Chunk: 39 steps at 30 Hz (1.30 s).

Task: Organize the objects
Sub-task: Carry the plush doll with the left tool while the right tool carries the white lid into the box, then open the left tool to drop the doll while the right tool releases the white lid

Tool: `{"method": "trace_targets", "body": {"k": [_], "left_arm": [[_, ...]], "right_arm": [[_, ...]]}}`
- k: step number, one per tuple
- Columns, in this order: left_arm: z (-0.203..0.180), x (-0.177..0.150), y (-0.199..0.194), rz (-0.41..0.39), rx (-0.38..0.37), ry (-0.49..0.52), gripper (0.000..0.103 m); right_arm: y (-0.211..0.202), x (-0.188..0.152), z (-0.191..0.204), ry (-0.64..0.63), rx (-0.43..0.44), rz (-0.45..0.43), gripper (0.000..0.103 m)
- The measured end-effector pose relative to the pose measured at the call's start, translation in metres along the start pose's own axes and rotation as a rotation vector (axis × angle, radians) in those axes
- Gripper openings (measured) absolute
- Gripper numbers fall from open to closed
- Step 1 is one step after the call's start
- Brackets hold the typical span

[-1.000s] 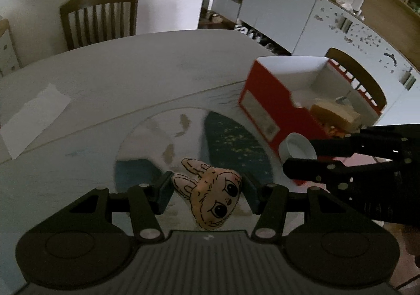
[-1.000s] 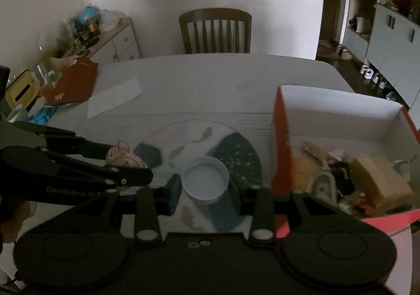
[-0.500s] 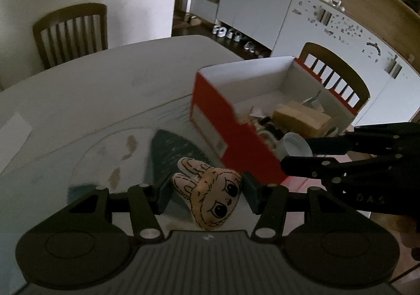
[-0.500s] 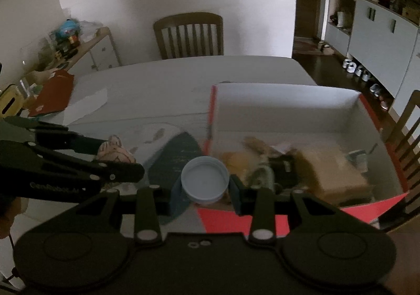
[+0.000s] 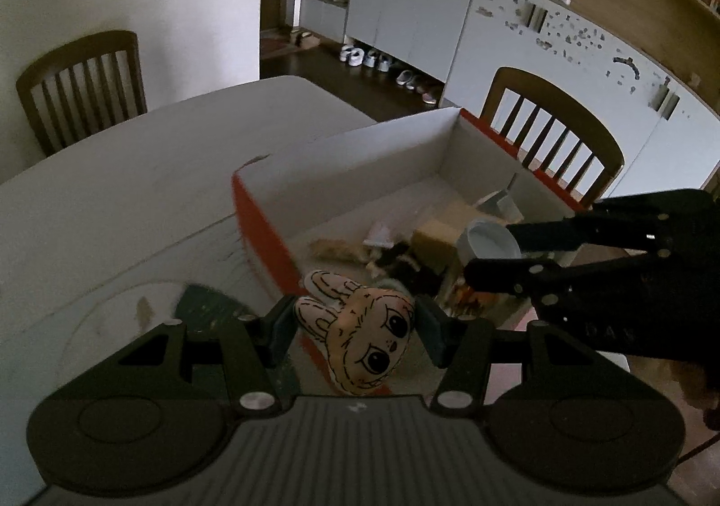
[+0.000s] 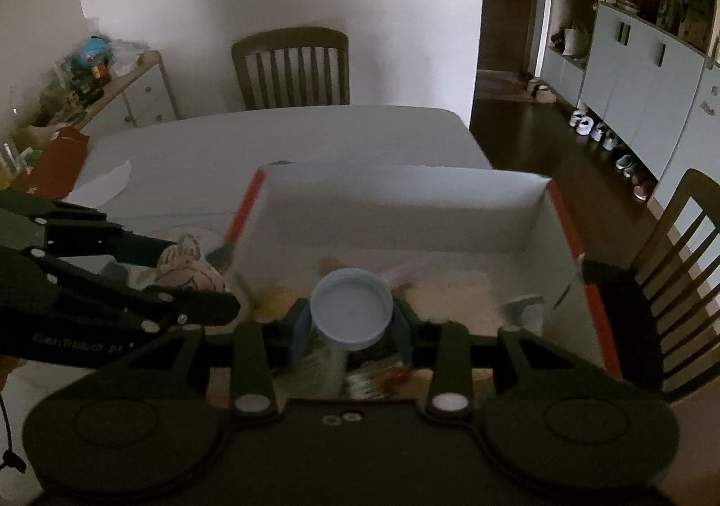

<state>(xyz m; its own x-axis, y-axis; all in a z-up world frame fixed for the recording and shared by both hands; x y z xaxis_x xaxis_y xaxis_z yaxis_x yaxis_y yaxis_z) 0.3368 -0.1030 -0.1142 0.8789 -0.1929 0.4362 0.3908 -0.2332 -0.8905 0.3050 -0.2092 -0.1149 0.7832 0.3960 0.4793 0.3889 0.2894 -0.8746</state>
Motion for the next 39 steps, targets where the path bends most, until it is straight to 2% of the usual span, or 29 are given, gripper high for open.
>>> {"method": "trace_targets", "body": {"k": [8,20,28,33,39], "left_arm": [[-0.017,0.033,0.029,0.015,0.041,0.023,0.056],[-0.021,0.065,0.081,0.080,0.111,0.033,0.056],[-0.016,0.069,0.118,0.154,0.150,0.052,0.056],[-0.011,0.068,0.129,0.193,0.129,0.028,0.056],[-0.011,0.068,0.131,0.199,0.117,0.023,0.059]], "right_arm": [[0.024,0.021,-0.033,-0.009,-0.017,0.032,0.038],[0.076,0.039,-0.062,-0.030,-0.024,0.134,0.038],[0.102,0.031,-0.074,-0.017,-0.034,0.192,0.038],[0.107,0.029,-0.075,-0.016,-0.027,0.201,0.038],[0.107,0.028,-0.077,-0.012,-0.019,0.203,0.040]]}}
Point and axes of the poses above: each gripper's, at about its wrist camera, not at the fingertips, and y roughly the way its jaws point, z to its left, x to its top, the point moved 9 cm from there along y, roughly the way its jaws point, and after that the axes turned 14 degrees about z, right-handed, at the moved point
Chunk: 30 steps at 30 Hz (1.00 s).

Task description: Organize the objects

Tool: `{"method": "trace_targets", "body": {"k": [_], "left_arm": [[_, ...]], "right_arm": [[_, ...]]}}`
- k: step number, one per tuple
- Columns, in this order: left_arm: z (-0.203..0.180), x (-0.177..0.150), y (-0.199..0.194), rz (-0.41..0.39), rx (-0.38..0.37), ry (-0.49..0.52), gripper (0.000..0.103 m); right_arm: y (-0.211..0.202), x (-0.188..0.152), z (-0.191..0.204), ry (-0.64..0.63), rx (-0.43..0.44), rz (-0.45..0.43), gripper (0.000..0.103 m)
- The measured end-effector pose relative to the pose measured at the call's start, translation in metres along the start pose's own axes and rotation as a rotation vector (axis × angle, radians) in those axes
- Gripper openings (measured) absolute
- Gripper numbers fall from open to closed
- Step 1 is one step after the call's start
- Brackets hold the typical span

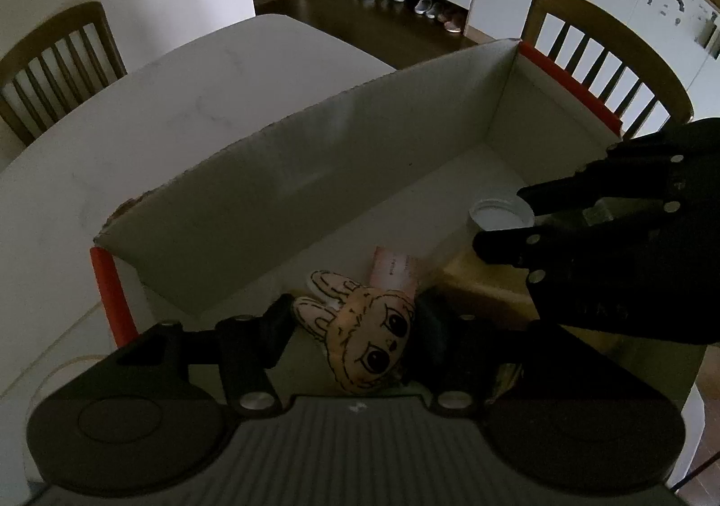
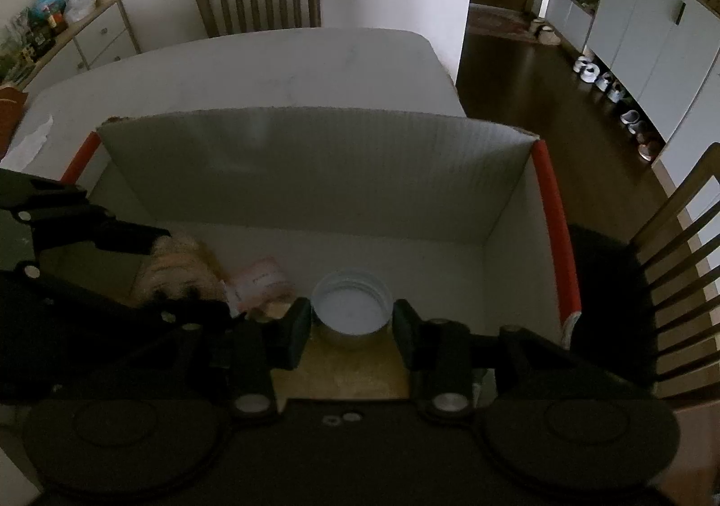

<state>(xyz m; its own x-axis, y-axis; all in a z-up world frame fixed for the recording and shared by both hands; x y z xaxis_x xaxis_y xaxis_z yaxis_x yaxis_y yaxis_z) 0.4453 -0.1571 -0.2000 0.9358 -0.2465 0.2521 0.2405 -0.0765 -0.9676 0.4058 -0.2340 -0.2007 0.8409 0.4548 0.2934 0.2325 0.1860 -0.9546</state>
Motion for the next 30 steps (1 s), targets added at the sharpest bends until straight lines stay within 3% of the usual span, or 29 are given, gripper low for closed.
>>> {"method": "trace_targets", "body": {"k": [6,13,16,30], "left_arm": [[-0.003,-0.002,-0.005,-0.012,-0.006,0.021,0.065],[-0.007,-0.013,-0.020,-0.042,-0.013,0.022,0.066],[-0.005,-0.018,-0.030,-0.067,-0.021,0.010,0.079],[0.001,-0.038,-0.087,-0.215,-0.082,-0.056,0.080]], "right_arm": [[-0.006,-0.003,-0.002,0.004,0.003,-0.004,0.044],[-0.020,-0.006,-0.001,0.006,0.012,-0.031,0.047],[-0.032,-0.008,0.001,0.005,0.016,-0.050,0.047],[-0.095,-0.028,0.028,-0.011,0.054,-0.172,0.056]]}}
Point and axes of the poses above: each gripper's, at about its wrist camera, not at the fingertips, and y roughly the way its jaws point, z to its left, x to its top, the point moved 9 cm from there along y, roughly the way its jaws point, and after that the axes turned 14 degrees about z, right-handed, at the moved point
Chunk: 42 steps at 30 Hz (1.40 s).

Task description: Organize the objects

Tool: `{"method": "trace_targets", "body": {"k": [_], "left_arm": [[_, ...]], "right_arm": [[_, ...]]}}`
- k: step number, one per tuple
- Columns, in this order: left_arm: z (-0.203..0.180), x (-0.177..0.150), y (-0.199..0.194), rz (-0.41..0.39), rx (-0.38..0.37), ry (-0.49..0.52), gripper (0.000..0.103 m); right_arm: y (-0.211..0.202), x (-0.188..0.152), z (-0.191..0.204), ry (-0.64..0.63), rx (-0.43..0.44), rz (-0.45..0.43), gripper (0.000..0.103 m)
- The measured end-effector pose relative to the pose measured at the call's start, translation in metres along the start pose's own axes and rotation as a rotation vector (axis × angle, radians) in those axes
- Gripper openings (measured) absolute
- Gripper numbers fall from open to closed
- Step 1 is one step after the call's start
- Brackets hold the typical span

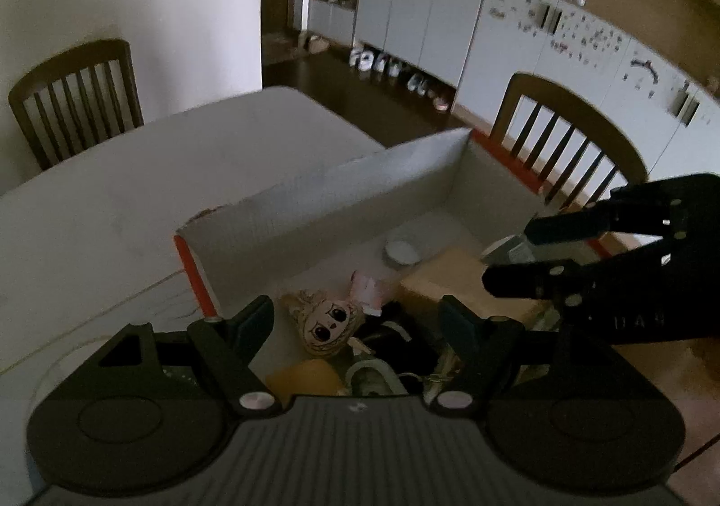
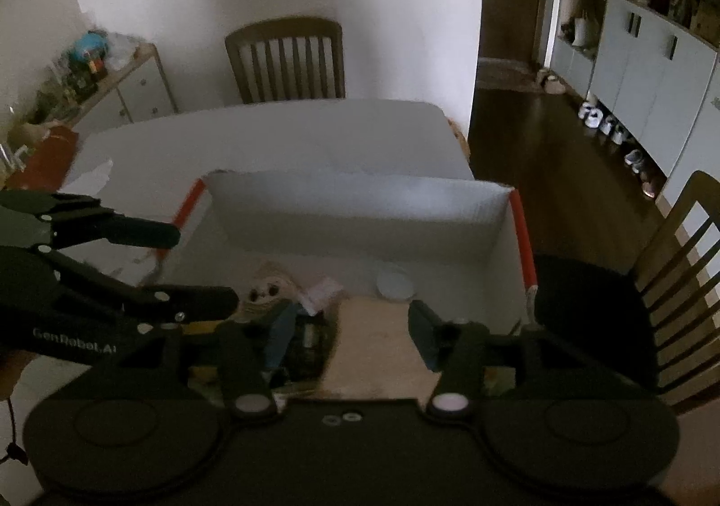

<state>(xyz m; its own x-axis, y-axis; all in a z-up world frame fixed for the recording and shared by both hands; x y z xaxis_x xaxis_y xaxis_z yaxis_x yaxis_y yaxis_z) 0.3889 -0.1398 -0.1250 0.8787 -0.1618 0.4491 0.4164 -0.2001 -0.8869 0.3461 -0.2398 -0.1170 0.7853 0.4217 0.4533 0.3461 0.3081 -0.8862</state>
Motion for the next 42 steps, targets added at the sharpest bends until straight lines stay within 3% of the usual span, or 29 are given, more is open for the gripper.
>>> {"method": "trace_targets", "body": {"k": [10,14,19,20,24,31,42], "left_arm": [[0.003,-0.020,-0.043,-0.081,-0.034,0.026,0.080],[0.008,-0.031,-0.057,-0.102,-0.040,0.040,0.080],[0.016,-0.044,-0.068,-0.118,-0.054,0.039,0.080],[0.018,-0.047,-0.070,-0.124,-0.052,0.040,0.080],[0.024,-0.057,-0.076,-0.141,-0.061,0.027,0.101],[0.031,-0.072,-0.085,-0.166,-0.078,0.024,0.103],[0.029,-0.090,-0.107,-0.226,-0.033,0.041,0.103]], "right_arm": [[-0.034,-0.018,0.021,0.031,0.016,-0.085,0.065],[-0.044,-0.025,0.030,0.049,0.027,-0.123,0.075],[-0.054,-0.031,0.042,0.069,0.034,-0.162,0.080],[-0.055,-0.033,0.044,0.075,0.033,-0.168,0.080],[-0.057,-0.039,0.052,0.101,0.035,-0.178,0.081],[-0.063,-0.052,0.069,0.116,0.022,-0.196,0.081],[-0.075,-0.069,0.090,0.126,-0.003,-0.219,0.082]]}}
Point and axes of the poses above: each gripper's, at about its wrist camera, not at the fingertips, and y roughly the way its jaws point, z to its left, x to its top, the point moved 9 cm from there along y, roughly the way its jaws point, and after that the axes turned 14 degrees about z, right-handed, at the moved point
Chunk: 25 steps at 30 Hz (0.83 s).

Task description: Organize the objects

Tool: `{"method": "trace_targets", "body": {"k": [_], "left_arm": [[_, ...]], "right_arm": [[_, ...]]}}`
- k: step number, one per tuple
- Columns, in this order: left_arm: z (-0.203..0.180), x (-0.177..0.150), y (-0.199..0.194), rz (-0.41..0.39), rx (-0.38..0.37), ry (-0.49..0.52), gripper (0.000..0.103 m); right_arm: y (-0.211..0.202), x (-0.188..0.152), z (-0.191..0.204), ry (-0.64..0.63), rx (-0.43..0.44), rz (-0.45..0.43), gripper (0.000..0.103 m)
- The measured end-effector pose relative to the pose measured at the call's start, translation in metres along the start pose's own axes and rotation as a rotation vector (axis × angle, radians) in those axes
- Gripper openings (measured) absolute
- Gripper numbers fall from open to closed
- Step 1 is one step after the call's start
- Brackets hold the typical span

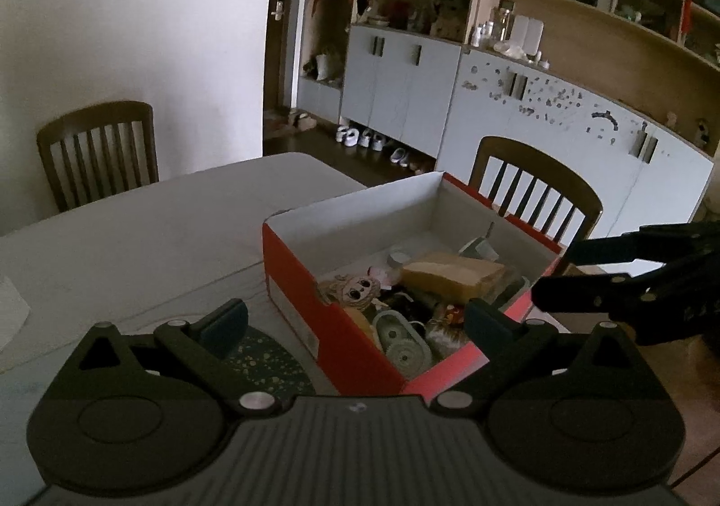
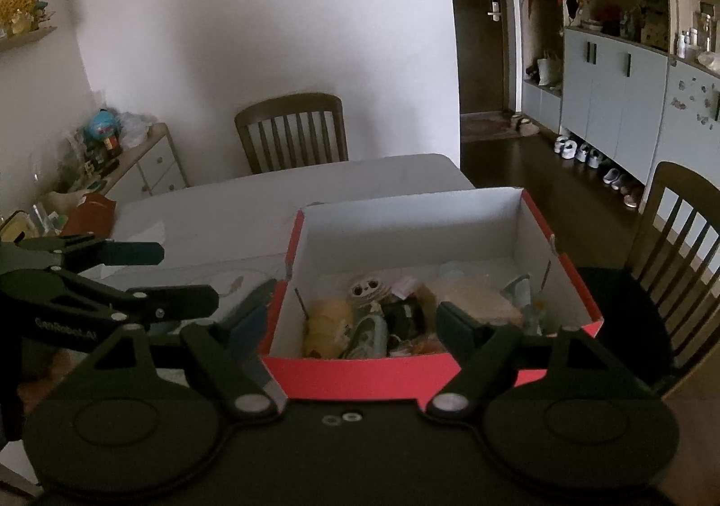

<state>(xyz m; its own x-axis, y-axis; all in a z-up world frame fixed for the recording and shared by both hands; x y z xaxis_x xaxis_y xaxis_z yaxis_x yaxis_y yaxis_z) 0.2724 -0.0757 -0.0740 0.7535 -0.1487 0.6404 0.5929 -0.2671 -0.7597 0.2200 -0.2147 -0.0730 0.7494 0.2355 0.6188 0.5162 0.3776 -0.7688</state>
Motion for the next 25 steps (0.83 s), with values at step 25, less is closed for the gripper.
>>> {"method": "trace_targets", "body": {"k": [25], "left_arm": [[-0.016,-0.008,-0.017,-0.026,-0.043,0.029,0.103]], "right_arm": [[-0.014,-0.015,0.001,0.062,-0.020,-0.008,0.082]]}}
Point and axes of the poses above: each gripper's, at about its wrist camera, not at the fingertips, and y roughly the way its jaws point, z to its left, x to its top, the point moved 9 cm from there along y, roughly the way its jaws point, and after that the axes turned 14 degrees about z, right-handed, at the moved point
